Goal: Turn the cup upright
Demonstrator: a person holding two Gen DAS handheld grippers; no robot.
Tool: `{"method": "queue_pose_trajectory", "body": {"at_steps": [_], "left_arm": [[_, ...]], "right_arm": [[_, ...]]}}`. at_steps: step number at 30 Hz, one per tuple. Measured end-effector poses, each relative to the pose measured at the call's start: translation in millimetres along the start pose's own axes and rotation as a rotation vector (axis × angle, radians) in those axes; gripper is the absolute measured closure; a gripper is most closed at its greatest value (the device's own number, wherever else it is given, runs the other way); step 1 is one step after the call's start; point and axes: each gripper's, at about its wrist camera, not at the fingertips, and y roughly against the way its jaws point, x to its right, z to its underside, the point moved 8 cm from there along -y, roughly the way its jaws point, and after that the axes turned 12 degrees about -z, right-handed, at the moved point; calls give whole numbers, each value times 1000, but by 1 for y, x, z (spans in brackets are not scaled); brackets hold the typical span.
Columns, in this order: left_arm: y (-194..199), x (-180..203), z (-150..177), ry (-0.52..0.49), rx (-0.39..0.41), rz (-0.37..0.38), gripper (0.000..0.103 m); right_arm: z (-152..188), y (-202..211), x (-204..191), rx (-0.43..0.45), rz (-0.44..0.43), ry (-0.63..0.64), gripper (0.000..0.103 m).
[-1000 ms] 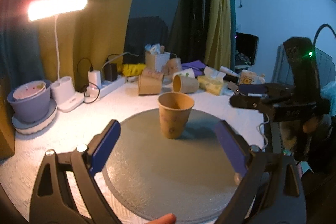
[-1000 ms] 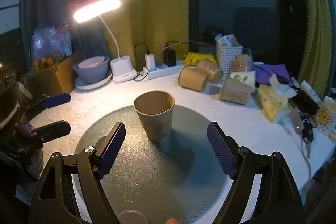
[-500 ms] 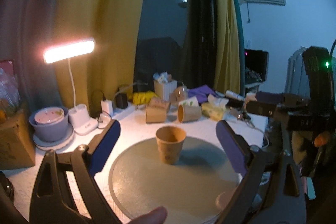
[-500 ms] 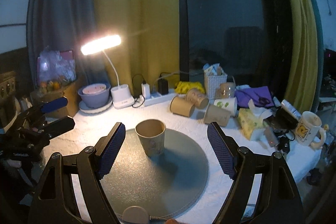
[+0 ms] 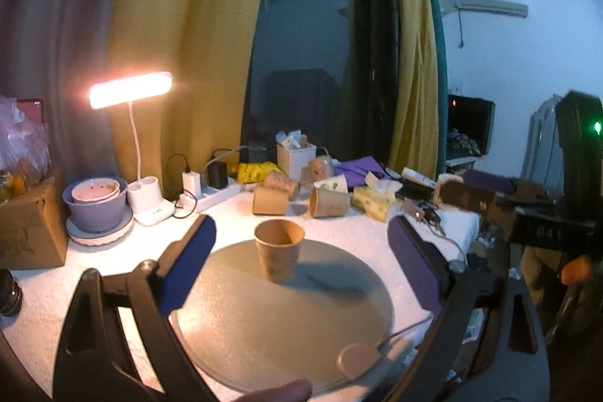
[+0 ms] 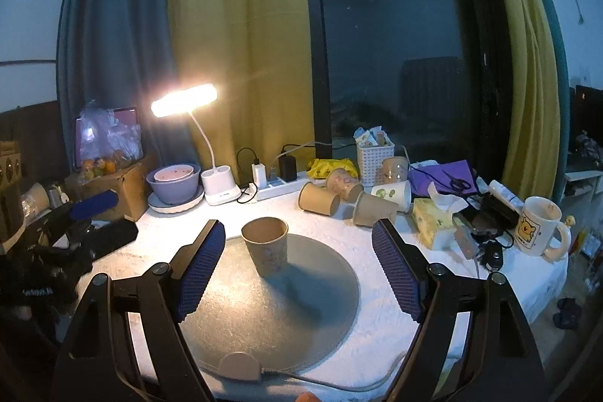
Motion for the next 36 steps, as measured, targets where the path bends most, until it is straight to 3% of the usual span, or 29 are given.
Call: {"method": "queue_pose_trajectory", "body": {"at_steps": [10, 36], "left_arm": [[10, 19, -5, -55, 45, 18, 10], [11, 11, -3, -18, 46, 12, 10]], "right_arm": [[2, 2, 3, 4, -5, 0, 20], [3, -1, -1, -3, -15, 4, 20]]}}
